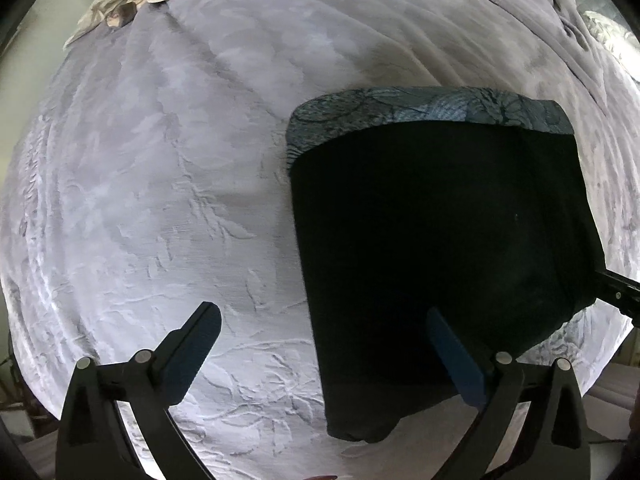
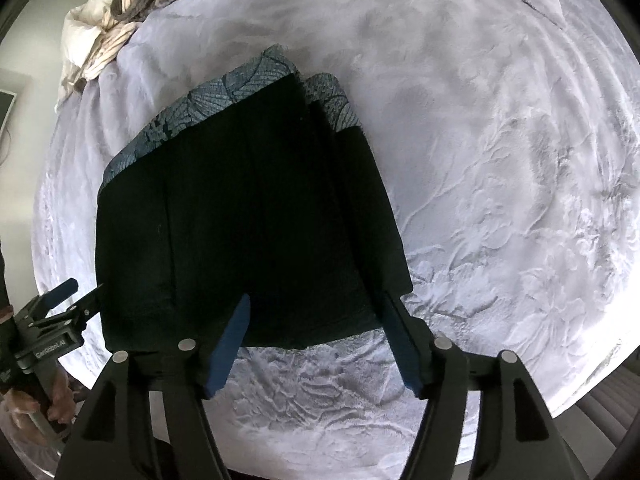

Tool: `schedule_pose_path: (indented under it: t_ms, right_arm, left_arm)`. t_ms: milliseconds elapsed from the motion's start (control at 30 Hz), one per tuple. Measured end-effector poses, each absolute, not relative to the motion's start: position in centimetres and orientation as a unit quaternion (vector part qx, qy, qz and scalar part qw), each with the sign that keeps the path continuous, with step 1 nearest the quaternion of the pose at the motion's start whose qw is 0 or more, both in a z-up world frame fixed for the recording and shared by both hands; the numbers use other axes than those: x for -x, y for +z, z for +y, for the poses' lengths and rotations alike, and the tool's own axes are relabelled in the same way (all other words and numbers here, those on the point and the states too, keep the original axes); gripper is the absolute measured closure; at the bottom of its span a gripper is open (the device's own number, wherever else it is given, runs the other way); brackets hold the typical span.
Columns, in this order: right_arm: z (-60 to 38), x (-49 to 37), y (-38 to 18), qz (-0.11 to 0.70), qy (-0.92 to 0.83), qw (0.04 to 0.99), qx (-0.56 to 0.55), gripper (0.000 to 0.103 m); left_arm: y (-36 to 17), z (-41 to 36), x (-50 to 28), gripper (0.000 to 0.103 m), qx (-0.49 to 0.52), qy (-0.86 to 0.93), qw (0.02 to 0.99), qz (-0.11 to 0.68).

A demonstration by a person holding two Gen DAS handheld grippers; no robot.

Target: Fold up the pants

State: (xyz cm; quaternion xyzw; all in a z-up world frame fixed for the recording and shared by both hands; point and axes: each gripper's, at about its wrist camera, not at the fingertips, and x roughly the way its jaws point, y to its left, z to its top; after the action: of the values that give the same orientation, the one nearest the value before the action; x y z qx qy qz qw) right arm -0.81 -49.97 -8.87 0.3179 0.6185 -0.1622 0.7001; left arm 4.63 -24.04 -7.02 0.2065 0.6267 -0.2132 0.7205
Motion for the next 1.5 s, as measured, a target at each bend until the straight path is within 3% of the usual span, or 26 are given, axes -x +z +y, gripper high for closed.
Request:
schedule_pose_path:
  t_ms: [200, 1500]
  right_arm:
    - [-49.9, 0.9, -9.0, 0.62, -0.162, 0.7, -0.315, 0.025]
    - [-49.7, 1.1, -10.0, 0.626, -0.163, 0.7, -0.303, 0.018]
  left_arm:
    - [-7.6, -24.7, -4.3, 0.0, -0.212, -0.217, 0.714, 0.631]
    - [-12.3, -25.3, -5.0, 0.0, -0.21, -0.215, 0.698, 0.65]
